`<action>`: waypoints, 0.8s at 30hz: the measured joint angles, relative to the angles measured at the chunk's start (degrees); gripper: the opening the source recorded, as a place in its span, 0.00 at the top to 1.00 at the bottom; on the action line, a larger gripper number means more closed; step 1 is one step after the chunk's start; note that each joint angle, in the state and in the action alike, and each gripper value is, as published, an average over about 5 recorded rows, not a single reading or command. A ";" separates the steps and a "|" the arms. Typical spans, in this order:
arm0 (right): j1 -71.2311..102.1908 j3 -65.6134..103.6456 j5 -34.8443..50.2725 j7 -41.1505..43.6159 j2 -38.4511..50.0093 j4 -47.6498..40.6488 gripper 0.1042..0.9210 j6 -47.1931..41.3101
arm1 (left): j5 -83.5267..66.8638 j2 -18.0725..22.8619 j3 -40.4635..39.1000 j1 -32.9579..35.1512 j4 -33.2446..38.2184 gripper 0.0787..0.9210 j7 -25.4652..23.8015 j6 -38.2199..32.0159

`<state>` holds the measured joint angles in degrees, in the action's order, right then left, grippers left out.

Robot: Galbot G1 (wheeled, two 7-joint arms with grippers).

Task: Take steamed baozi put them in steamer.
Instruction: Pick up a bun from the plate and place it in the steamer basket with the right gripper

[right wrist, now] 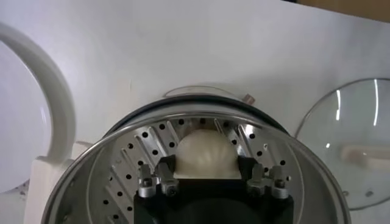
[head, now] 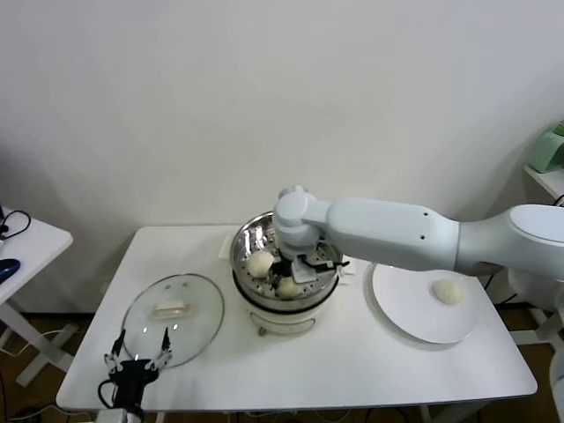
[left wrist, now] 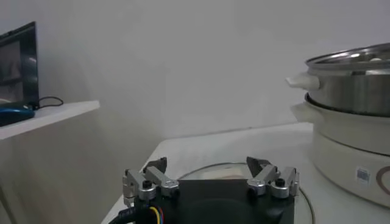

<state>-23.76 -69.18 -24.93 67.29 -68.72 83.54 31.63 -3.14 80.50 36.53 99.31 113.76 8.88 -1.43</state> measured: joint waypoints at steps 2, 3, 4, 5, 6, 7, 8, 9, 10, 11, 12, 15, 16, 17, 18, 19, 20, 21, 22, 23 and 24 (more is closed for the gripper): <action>0.21 0.06 -0.13 -0.10 -0.12 -0.26 0.30 0.20 | -0.02 0.00 0.02 -0.01 -0.13 0.12 0.01 -0.02; 0.32 0.11 -0.18 -0.15 -0.19 -0.34 0.30 0.27 | -0.03 0.00 0.04 -0.01 -0.20 0.12 0.01 -0.03; 0.42 0.15 -0.24 -0.19 -0.26 -0.39 0.30 0.34 | -0.04 0.00 0.05 -0.02 -0.27 0.12 0.01 -0.04; 0.51 0.19 -0.28 -0.22 -0.33 -0.44 0.30 0.39 | -0.04 0.00 0.05 -0.02 -0.34 0.12 0.02 -0.05; 0.59 0.24 -0.31 -0.25 -0.40 -0.50 0.31 0.44 | -0.05 0.00 0.06 -0.02 -0.41 0.12 0.02 -0.06; 0.67 0.28 -0.33 -0.28 -0.47 -0.56 0.31 0.48 | -0.05 0.00 0.06 -0.02 -0.47 0.12 0.03 -0.07; 0.74 0.31 -0.36 -0.32 -0.54 -0.63 0.31 0.52 | -0.05 0.00 0.06 -0.02 -0.53 0.12 0.03 -0.08; 0.81 0.35 -0.38 -0.36 -0.62 -0.73 0.31 0.54 | -0.04 0.00 0.07 -0.02 -0.59 0.12 0.04 -0.08; 0.87 0.38 -0.40 -0.40 -0.70 -0.82 0.31 0.56 | -0.04 0.01 0.07 -0.02 -0.64 0.12 0.04 -0.09; 0.93 0.41 -0.41 -0.45 -0.76 -0.91 0.31 0.58 | -0.04 0.01 0.08 -0.03 -0.68 0.12 0.05 -0.10; 0.98 0.42 -0.42 -0.49 -0.81 -1.00 0.31 0.59 | -0.04 0.01 0.08 -0.03 -0.73 0.12 0.06 -0.10; 1.12 0.42 -0.37 -0.67 -0.85 -1.18 0.31 0.66 | -0.04 0.02 0.12 -0.02 -0.85 0.12 0.08 -0.13; 1.17 0.42 -0.35 -0.72 -0.85 -1.23 0.30 0.68 | -0.04 0.02 0.14 -0.01 -0.88 0.12 0.09 -0.14; 1.22 0.42 -0.34 -0.78 -0.85 -1.28 0.30 0.71 | -0.05 0.03 0.16 -0.01 -0.91 0.12 0.10 -0.15; 1.27 0.42 -0.33 -0.85 -0.84 -1.32 0.30 0.73 | -0.05 0.03 0.17 -0.01 -0.93 0.12 0.11 -0.15; 1.31 0.42 -0.33 -0.92 -0.83 -1.35 0.30 0.75 | -0.05 0.03 0.19 -0.02 -0.95 0.12 0.12 -0.15; 1.33 0.42 -0.33 -0.98 -0.81 -1.37 0.29 0.77 | -0.05 0.03 0.21 -0.03 -0.98 0.12 0.13 -0.16; 1.34 0.42 -0.33 -1.05 -0.80 -1.38 0.27 0.79 | -0.06 0.03 0.22 -0.05 -1.01 0.12 0.13 -0.16; 1.34 0.43 -0.33 -1.09 -0.79 -1.39 0.25 0.81 | -0.06 0.03 0.22 -0.07 -1.04 0.12 0.14 -0.16; 1.32 0.45 -0.31 -1.11 -0.78 -1.39 0.22 0.83 | -0.06 0.03 0.23 -0.09 -1.08 0.12 0.15 -0.17; 1.28 0.49 -0.27 -1.12 -0.79 -1.39 0.19 0.87 | -0.07 0.03 0.23 -0.11 -1.11 0.12 0.16 -0.17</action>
<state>-22.47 -68.70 -25.21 66.18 -69.51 82.15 32.50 -3.21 80.53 36.76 99.20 112.65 9.04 -1.60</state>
